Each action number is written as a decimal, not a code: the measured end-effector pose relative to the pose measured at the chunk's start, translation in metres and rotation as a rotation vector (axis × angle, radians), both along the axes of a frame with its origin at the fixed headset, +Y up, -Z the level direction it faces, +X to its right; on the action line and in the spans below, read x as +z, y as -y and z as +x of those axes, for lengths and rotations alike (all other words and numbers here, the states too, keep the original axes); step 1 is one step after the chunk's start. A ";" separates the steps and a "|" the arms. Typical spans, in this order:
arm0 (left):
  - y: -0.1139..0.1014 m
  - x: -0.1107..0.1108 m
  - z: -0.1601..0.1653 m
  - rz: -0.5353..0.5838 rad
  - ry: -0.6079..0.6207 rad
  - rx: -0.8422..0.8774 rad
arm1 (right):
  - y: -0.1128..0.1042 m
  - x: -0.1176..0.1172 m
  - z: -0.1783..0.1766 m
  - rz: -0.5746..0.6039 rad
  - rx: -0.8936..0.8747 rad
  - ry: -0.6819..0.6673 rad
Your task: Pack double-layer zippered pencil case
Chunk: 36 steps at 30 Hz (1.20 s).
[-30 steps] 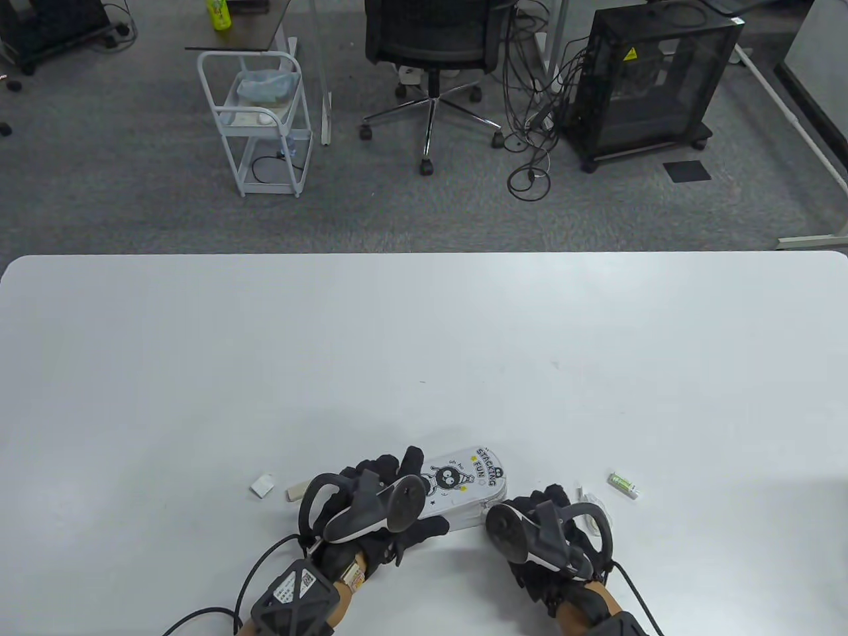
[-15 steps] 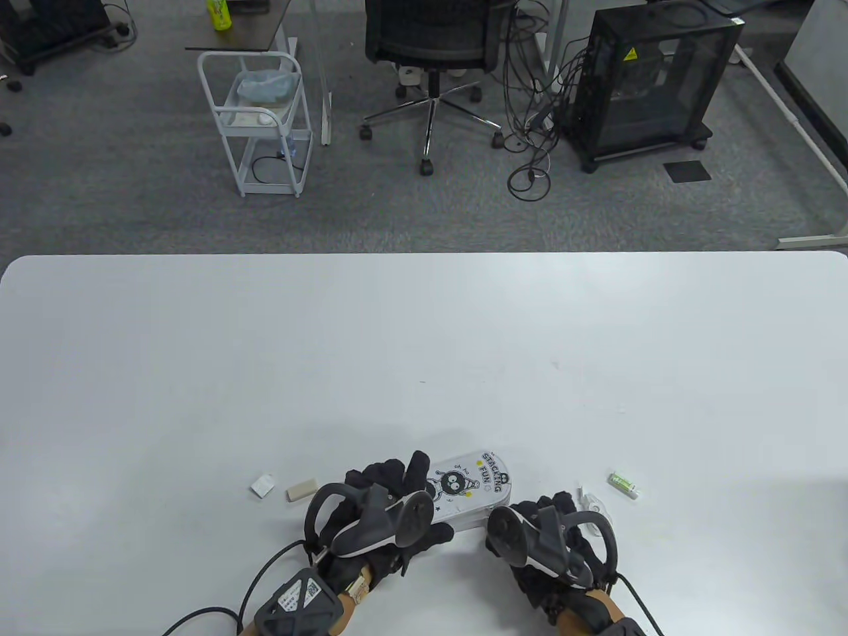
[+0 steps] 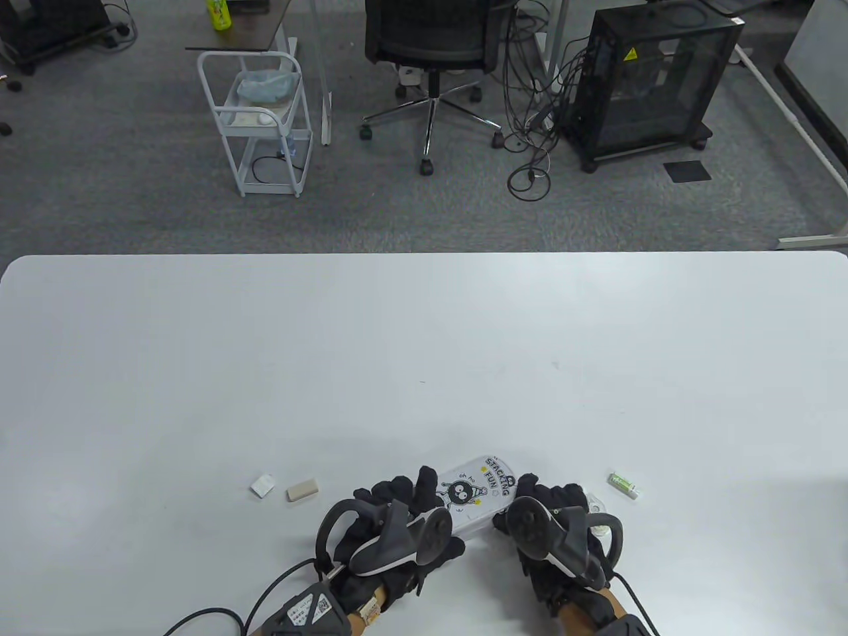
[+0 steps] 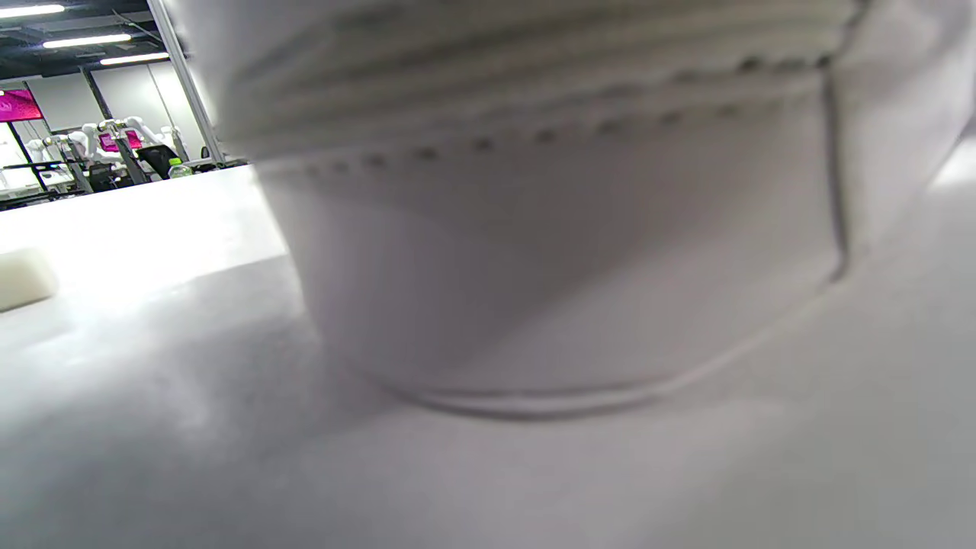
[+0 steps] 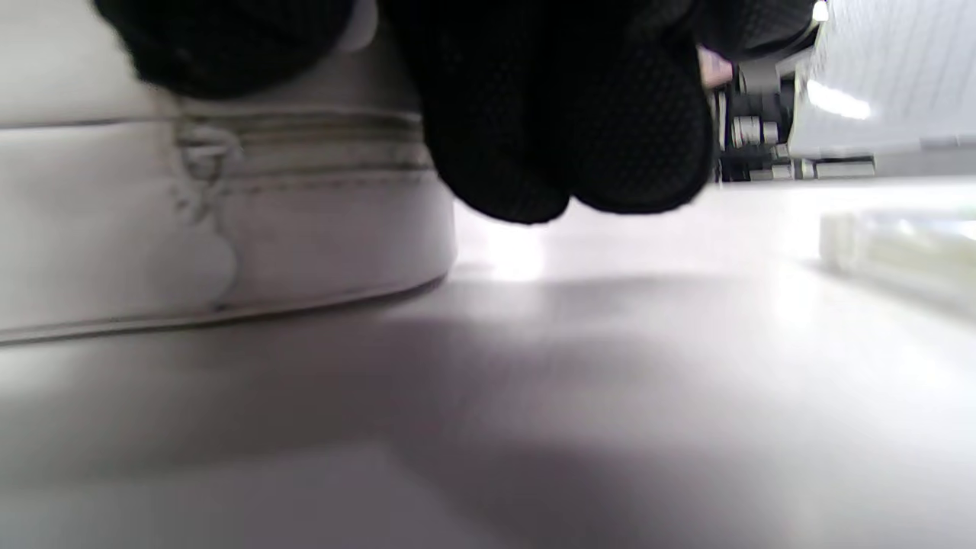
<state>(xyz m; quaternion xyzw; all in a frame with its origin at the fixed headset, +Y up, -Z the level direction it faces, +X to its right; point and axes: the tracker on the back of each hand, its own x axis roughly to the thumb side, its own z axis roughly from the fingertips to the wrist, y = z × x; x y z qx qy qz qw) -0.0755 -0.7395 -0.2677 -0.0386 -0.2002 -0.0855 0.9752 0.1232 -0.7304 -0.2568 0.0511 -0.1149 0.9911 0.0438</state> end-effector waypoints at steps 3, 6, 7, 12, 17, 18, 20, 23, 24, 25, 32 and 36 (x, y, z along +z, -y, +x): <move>-0.001 0.000 0.000 0.002 -0.002 -0.007 | -0.004 0.004 -0.005 0.064 0.095 -0.044; -0.001 0.000 0.000 0.005 -0.002 -0.010 | -0.005 0.006 -0.006 0.054 0.125 -0.110; -0.002 0.000 0.000 0.011 0.001 -0.014 | -0.005 0.005 -0.004 0.039 0.118 -0.133; -0.004 -0.001 0.000 0.063 0.023 -0.042 | -0.003 -0.001 0.013 -0.122 -0.141 -0.134; -0.005 -0.007 -0.007 0.063 0.129 0.001 | -0.003 -0.007 0.031 -0.123 -0.193 -0.052; -0.005 -0.008 -0.009 0.066 0.165 0.011 | -0.002 -0.009 0.036 -0.160 -0.250 -0.042; -0.006 -0.008 -0.012 0.069 0.228 0.019 | 0.001 -0.012 0.045 -0.221 -0.362 -0.033; -0.006 -0.008 -0.015 0.078 0.345 0.032 | 0.004 -0.015 0.051 -0.244 -0.405 -0.041; -0.006 -0.007 -0.016 0.083 0.396 0.032 | 0.004 -0.015 0.051 -0.241 -0.404 -0.042; -0.006 -0.007 -0.016 0.091 0.432 0.031 | 0.005 -0.016 0.052 -0.239 -0.404 -0.046; -0.005 -0.005 -0.012 0.109 0.699 0.010 | 0.010 -0.020 0.042 -0.222 -0.453 -0.309; -0.004 -0.005 -0.012 0.115 0.725 -0.008 | 0.015 -0.020 0.028 -0.278 -0.437 -0.341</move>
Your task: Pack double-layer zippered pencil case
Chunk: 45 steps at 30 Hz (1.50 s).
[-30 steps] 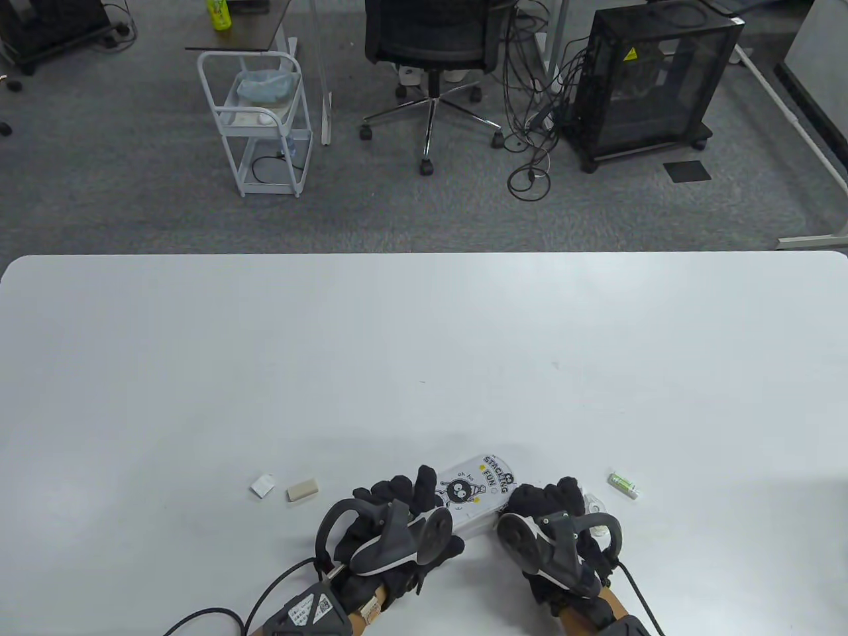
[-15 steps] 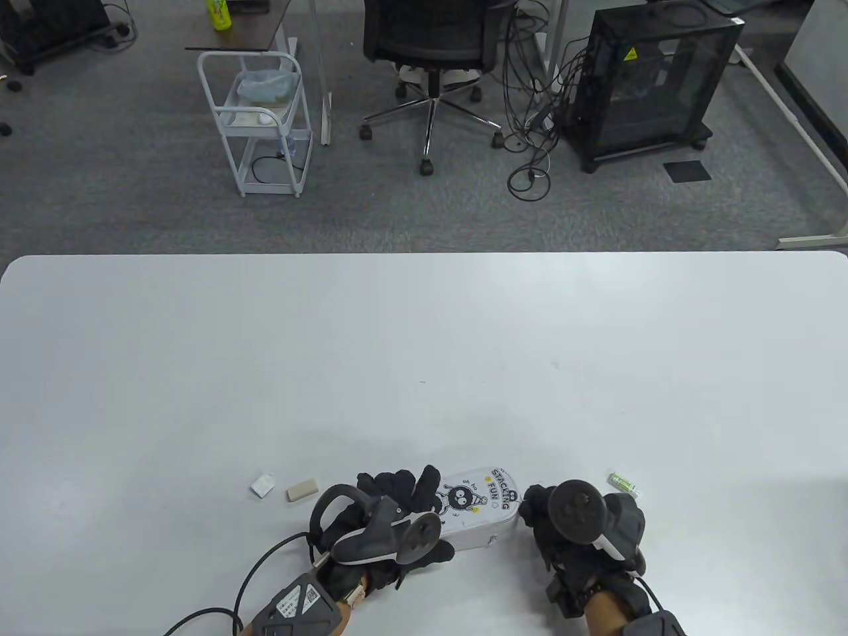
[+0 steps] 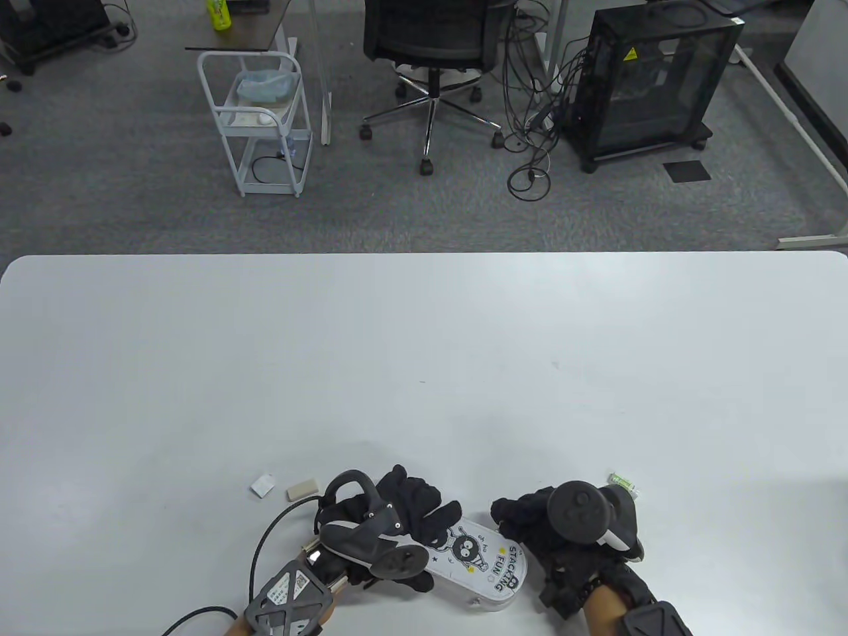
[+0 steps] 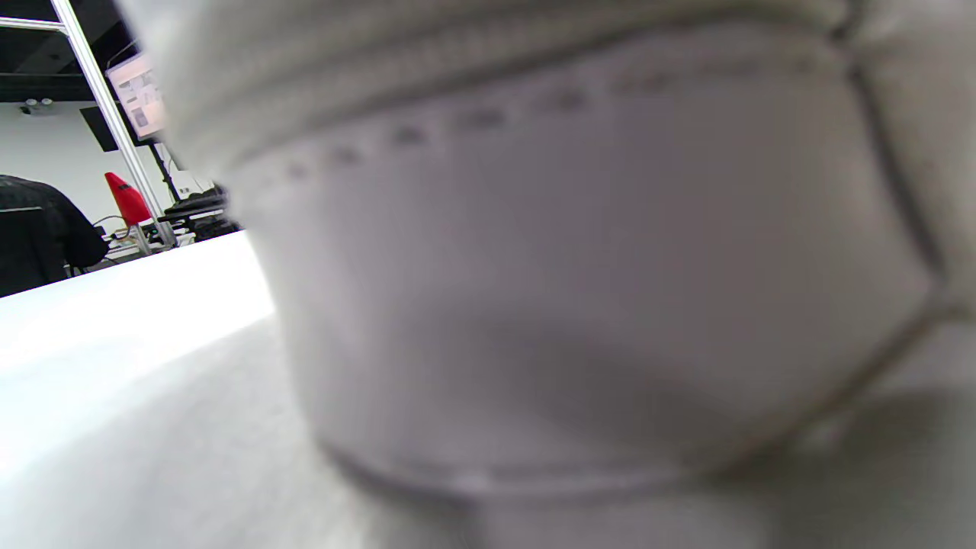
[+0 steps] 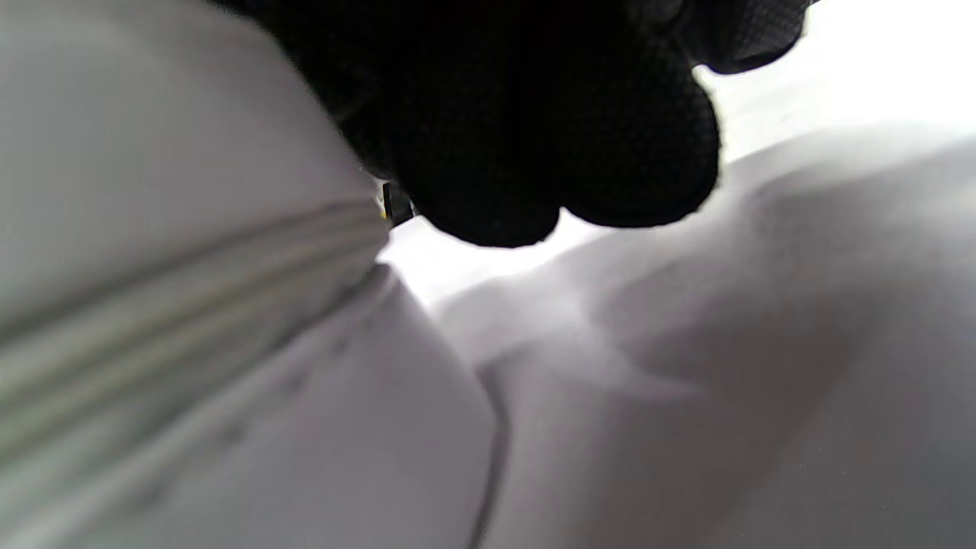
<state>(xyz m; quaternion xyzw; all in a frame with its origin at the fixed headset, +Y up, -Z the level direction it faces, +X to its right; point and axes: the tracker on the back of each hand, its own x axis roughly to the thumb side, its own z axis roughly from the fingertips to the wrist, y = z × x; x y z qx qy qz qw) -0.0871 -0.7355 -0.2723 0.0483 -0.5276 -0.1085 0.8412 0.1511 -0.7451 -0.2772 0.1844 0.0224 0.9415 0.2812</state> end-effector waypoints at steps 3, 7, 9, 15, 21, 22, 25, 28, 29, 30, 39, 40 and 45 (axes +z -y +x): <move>-0.003 -0.001 -0.004 -0.001 -0.001 0.037 | 0.002 0.002 0.000 -0.028 0.004 -0.009; -0.012 0.000 -0.011 0.103 -0.064 0.053 | -0.003 0.007 -0.003 0.016 0.101 -0.036; -0.020 0.001 -0.016 0.181 -0.120 0.076 | -0.005 0.009 -0.005 0.033 0.139 -0.057; -0.043 0.002 -0.021 0.160 -0.421 0.251 | -0.003 0.018 -0.027 0.010 0.195 -0.140; -0.038 0.003 -0.008 -0.343 -0.603 0.287 | -0.002 0.030 -0.059 0.025 0.189 -0.198; -0.033 0.004 -0.005 -0.385 -0.586 0.273 | -0.001 0.032 -0.064 0.018 0.167 -0.203; -0.017 0.006 0.004 -0.545 -0.560 0.270 | 0.000 0.037 -0.076 -0.006 0.145 -0.215; -0.007 0.008 0.009 -0.476 -0.560 0.224 | 0.000 0.038 -0.075 0.007 0.156 -0.202; -0.004 0.009 0.010 -0.430 -0.555 0.204 | 0.000 0.037 -0.073 0.001 0.154 -0.190; -0.001 0.010 0.012 -0.389 -0.548 0.194 | -0.001 0.037 -0.070 0.003 0.155 -0.177; 0.003 0.007 0.009 -0.290 -0.497 0.173 | -0.012 0.023 -0.030 0.263 0.320 0.136; 0.003 0.007 0.010 -0.280 -0.500 0.149 | -0.012 0.021 -0.023 0.254 0.314 0.168; 0.002 0.009 0.013 -0.207 -0.627 -0.064 | -0.014 0.014 0.004 0.255 0.348 0.277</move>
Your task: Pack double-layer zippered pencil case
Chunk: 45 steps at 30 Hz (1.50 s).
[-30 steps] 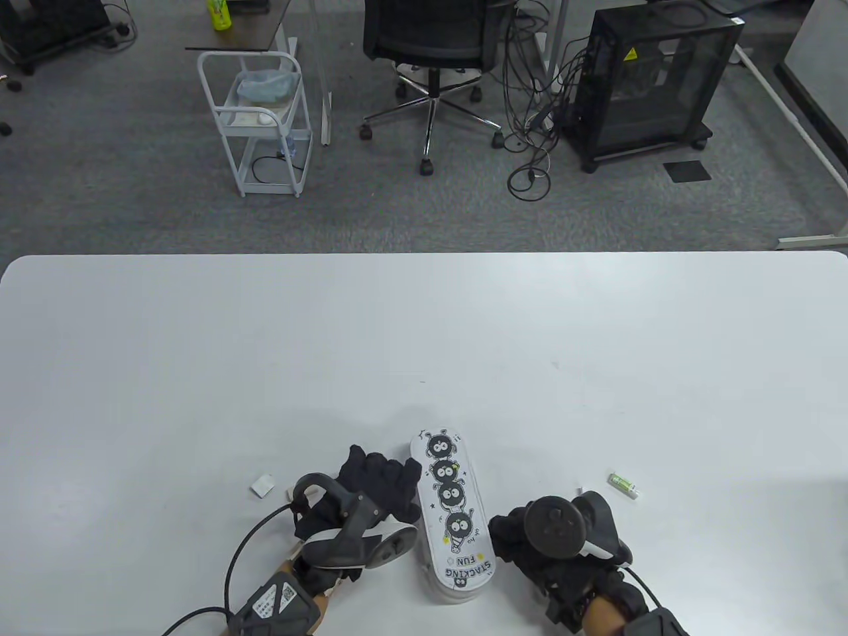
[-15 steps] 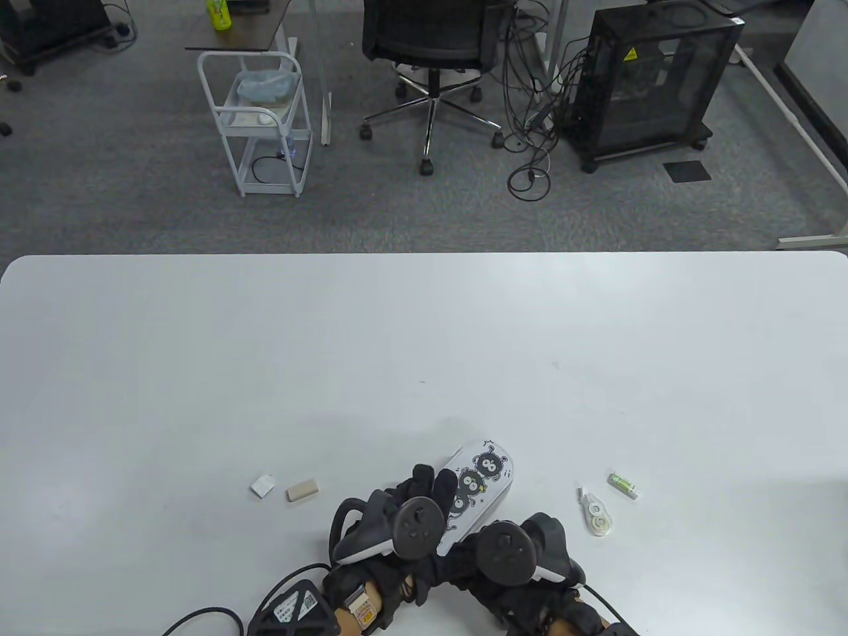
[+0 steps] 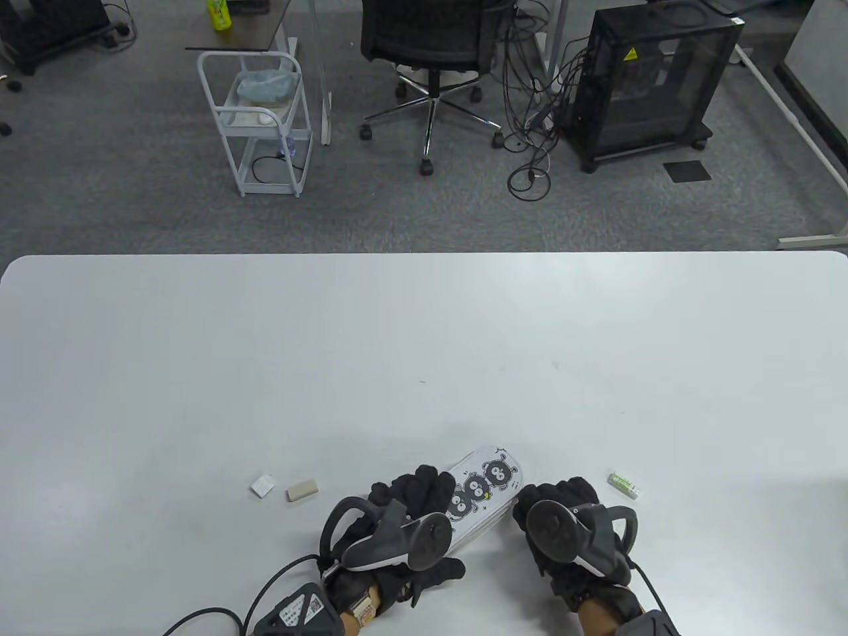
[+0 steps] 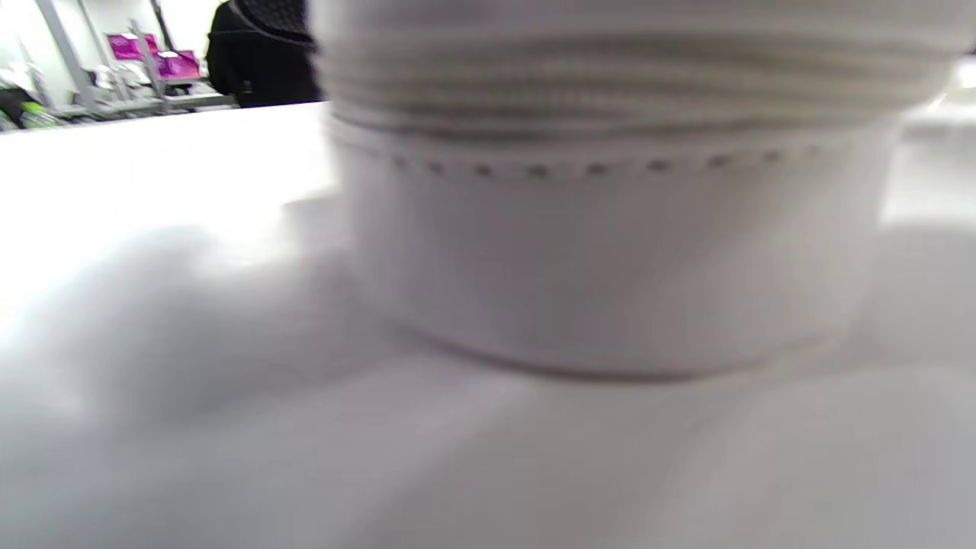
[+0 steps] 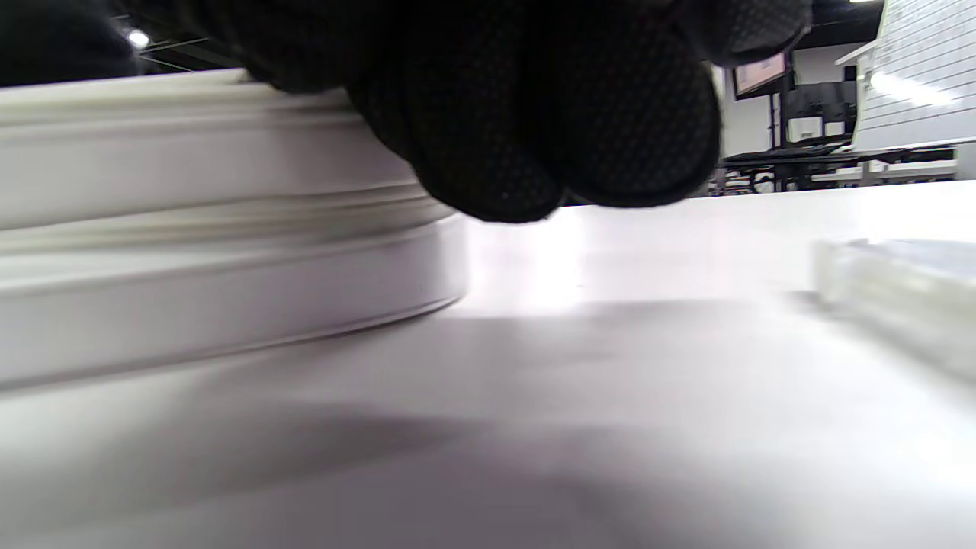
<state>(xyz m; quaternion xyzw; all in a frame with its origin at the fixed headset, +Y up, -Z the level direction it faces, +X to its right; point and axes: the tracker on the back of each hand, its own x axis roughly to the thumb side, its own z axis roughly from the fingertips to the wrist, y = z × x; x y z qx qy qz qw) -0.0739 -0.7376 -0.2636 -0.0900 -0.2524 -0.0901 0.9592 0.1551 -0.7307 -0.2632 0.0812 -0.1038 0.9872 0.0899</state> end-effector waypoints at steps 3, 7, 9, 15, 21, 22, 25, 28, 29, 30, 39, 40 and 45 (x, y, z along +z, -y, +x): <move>-0.002 -0.002 0.000 -0.062 -0.064 -0.060 | 0.000 -0.003 0.005 -0.014 -0.018 0.027; -0.002 -0.004 -0.006 -0.010 0.097 -0.014 | 0.001 -0.006 0.012 0.013 0.007 0.069; -0.002 -0.004 -0.010 -0.016 0.195 -0.005 | 0.001 -0.008 0.018 -0.007 -0.049 0.060; -0.001 0.005 -0.015 0.022 0.463 0.083 | 0.007 -0.015 0.026 -0.115 -0.238 -0.177; -0.001 0.013 -0.010 0.126 0.583 0.071 | 0.021 -0.020 0.016 -0.284 -0.394 -0.228; -0.001 0.013 -0.010 0.139 0.589 0.072 | 0.021 -0.021 0.016 -0.271 -0.399 -0.228; -0.001 0.014 -0.010 0.141 0.592 0.076 | 0.022 -0.021 0.016 -0.289 -0.414 -0.221; -0.001 0.015 -0.008 0.152 0.604 0.071 | 0.021 -0.021 0.015 -0.279 -0.405 -0.222; -0.001 0.016 -0.008 0.162 0.616 0.072 | 0.021 -0.021 0.015 -0.272 -0.403 -0.229; -0.001 0.016 -0.009 0.171 0.621 0.074 | 0.022 -0.021 0.016 -0.261 -0.409 -0.234; -0.033 0.016 0.000 0.109 0.454 0.051 | -0.006 -0.010 0.032 -0.037 -0.209 -0.059; -0.044 0.017 0.000 0.195 0.445 0.095 | -0.010 -0.009 0.039 -0.018 -0.222 -0.038; -0.081 0.004 -0.010 0.469 0.248 0.208 | -0.020 -0.003 0.069 0.063 -0.390 0.085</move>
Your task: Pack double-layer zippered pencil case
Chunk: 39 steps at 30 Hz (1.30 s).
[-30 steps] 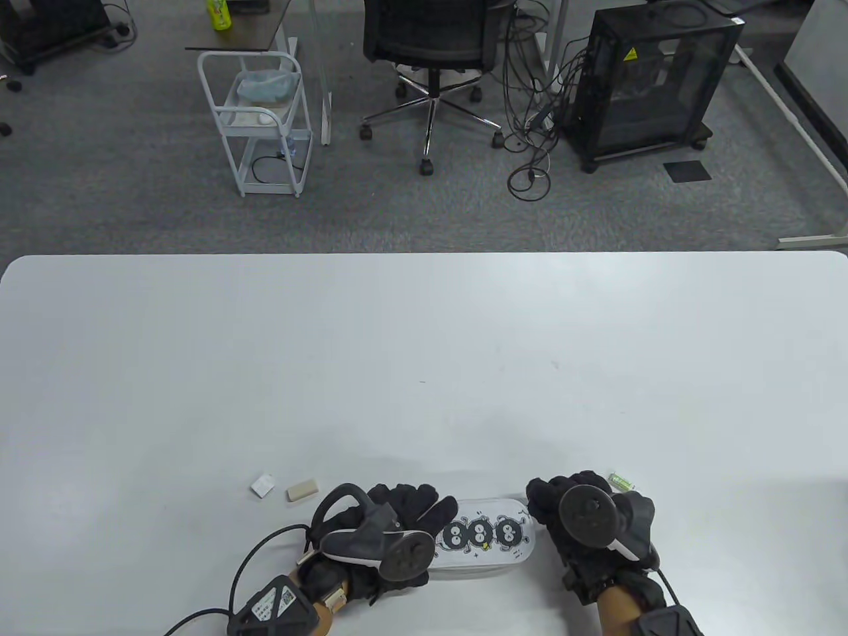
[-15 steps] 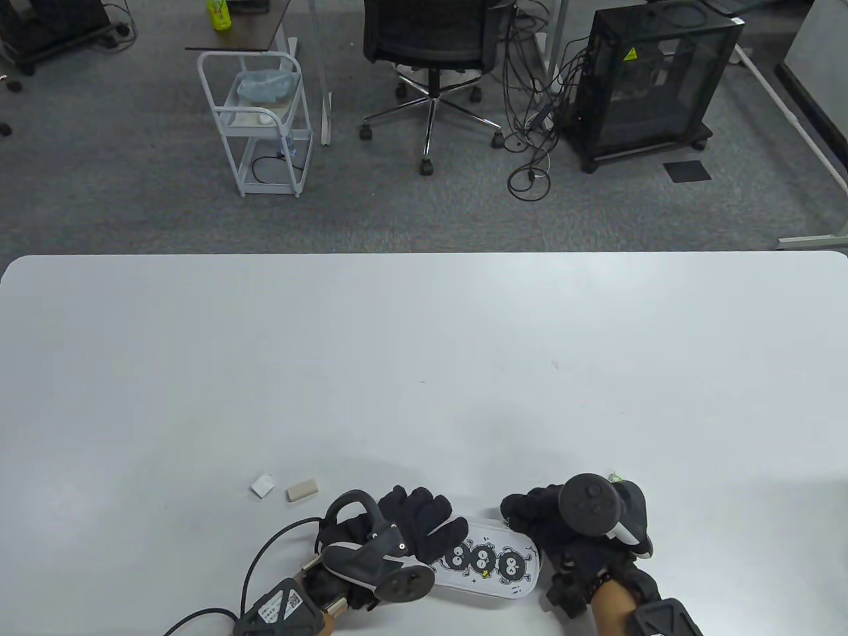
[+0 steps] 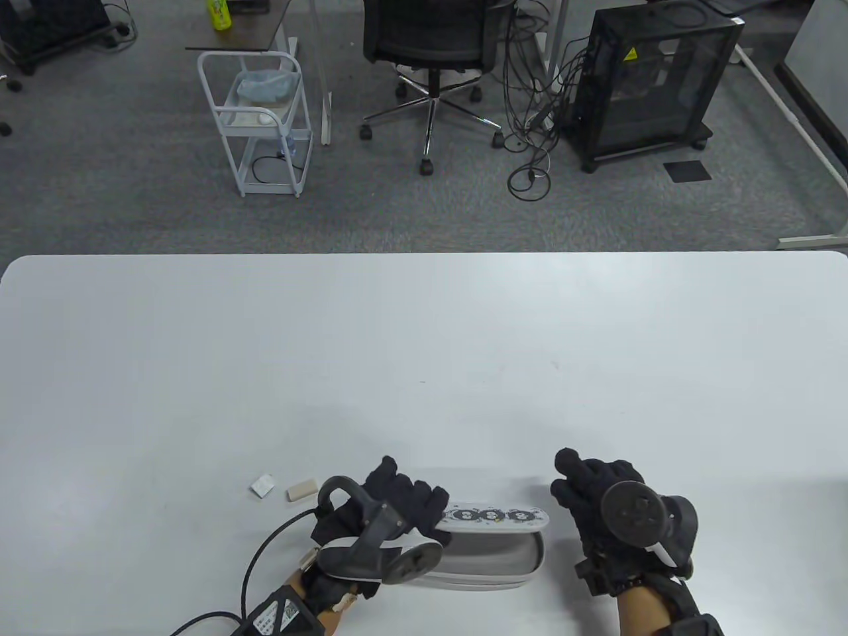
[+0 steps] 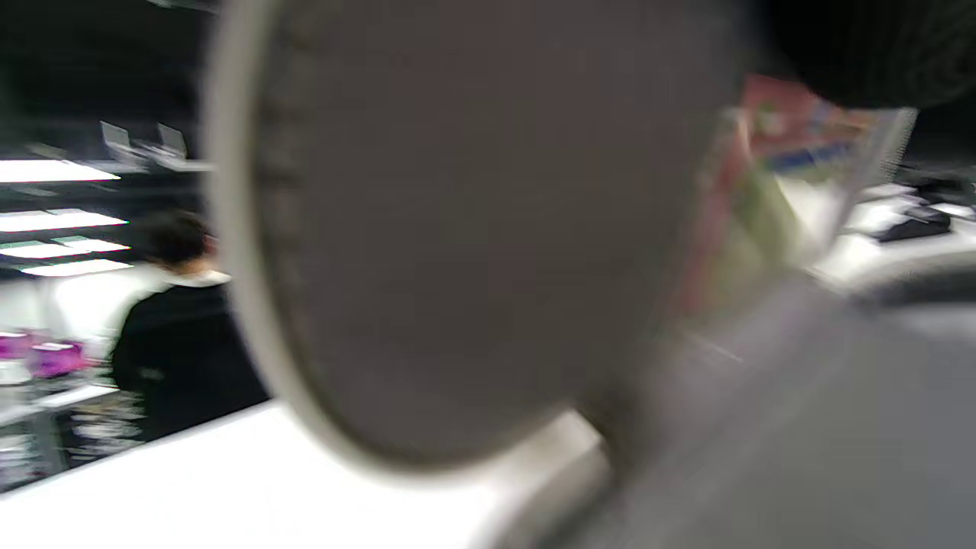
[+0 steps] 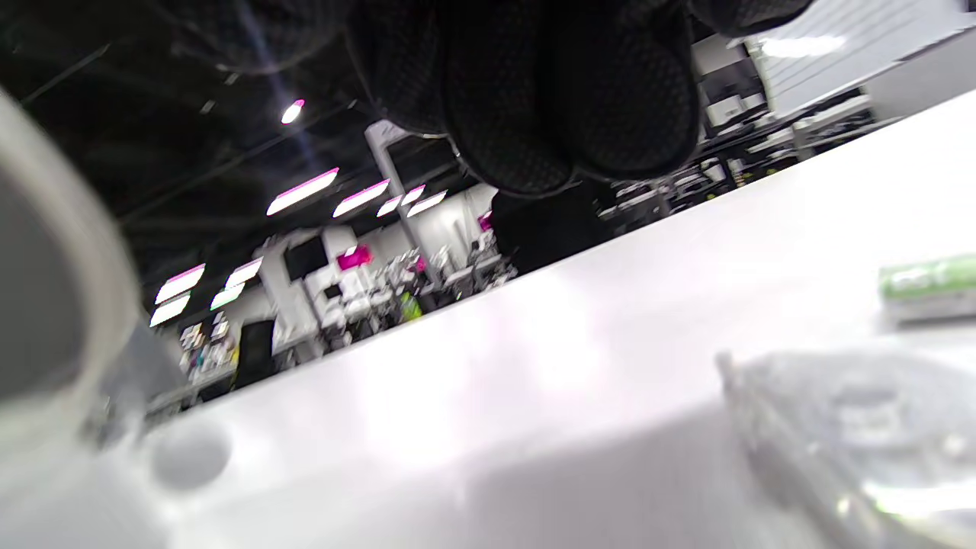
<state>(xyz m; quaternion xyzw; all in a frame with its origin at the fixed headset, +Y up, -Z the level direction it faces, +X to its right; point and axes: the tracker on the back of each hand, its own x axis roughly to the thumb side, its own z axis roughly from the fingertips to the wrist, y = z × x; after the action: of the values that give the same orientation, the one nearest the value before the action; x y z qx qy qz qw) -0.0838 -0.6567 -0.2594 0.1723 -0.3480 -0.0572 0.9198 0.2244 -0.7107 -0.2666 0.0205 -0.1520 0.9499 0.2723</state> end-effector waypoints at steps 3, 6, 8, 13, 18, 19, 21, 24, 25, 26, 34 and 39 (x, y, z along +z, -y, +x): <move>-0.004 -0.029 -0.002 -0.144 -0.237 0.050 | -0.001 0.001 0.010 0.004 -0.051 0.045; 0.008 -0.058 0.002 -0.254 -0.373 0.029 | -0.001 0.001 0.013 0.001 -0.045 0.066; 0.021 -0.071 0.006 -0.283 -0.485 -0.098 | -0.002 0.001 0.013 0.007 -0.018 0.078; 0.051 -0.092 0.017 -0.459 -0.626 -0.401 | -0.001 0.000 0.015 -0.022 0.058 0.104; 0.036 -0.082 0.006 -0.374 -0.563 -0.240 | -0.003 0.001 0.021 -0.202 0.167 0.259; 0.031 -0.077 0.003 -0.327 -0.536 -0.195 | -0.003 0.001 0.022 -0.234 0.191 0.272; 0.020 -0.063 -0.006 -0.220 -0.459 -0.093 | -0.002 0.000 0.020 -0.339 0.279 0.312; 0.012 -0.038 -0.020 -0.145 -0.366 0.010 | 0.009 -0.004 0.010 -0.509 0.446 0.333; 0.012 -0.030 -0.024 -0.131 -0.342 0.032 | 0.014 -0.007 0.005 -0.555 0.518 0.337; 0.012 -0.025 -0.026 -0.124 -0.327 0.042 | 0.017 -0.008 0.002 -0.568 0.555 0.341; 0.026 -0.003 -0.041 -0.121 -0.282 0.079 | 0.045 -0.020 -0.019 -0.666 0.752 0.326; 0.030 -0.004 -0.045 -0.148 -0.293 0.066 | 0.043 -0.020 -0.017 -0.655 0.697 0.295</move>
<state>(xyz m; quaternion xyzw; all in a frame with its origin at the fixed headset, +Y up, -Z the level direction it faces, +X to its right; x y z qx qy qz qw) -0.1287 -0.6863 -0.2638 0.1050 -0.2074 -0.0258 0.9723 0.2075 -0.7540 -0.2864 -0.1511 0.1334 0.9750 -0.0936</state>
